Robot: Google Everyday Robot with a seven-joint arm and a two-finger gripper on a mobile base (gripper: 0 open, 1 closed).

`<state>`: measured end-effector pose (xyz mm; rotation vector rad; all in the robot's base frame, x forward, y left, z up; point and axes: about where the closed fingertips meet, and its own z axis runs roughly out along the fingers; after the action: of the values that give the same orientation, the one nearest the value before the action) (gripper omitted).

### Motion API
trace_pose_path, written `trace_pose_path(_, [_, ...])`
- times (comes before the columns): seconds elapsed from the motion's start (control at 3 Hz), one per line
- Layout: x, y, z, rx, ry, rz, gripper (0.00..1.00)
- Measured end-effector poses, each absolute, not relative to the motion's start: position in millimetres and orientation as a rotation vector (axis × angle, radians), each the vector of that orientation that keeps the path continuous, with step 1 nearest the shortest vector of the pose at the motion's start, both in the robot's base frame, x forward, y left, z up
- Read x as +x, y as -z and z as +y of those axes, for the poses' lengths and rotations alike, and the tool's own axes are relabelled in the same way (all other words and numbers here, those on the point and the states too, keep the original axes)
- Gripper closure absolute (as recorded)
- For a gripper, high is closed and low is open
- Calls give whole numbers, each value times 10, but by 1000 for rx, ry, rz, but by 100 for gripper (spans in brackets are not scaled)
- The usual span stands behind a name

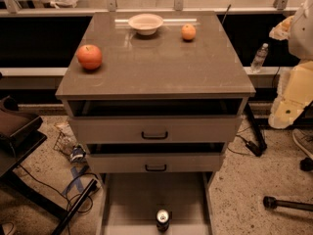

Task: Pick pepsi can from bottom drawer and place on counter

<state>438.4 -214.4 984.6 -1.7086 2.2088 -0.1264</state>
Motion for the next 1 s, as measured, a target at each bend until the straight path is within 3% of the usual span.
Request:
trace_pose_path(0.67, [4430, -9765, -2183, -1677, 55, 2172, 0])
trace_pose_path(1.0, [4587, -9096, -2460, -1581, -144, 2097, 0])
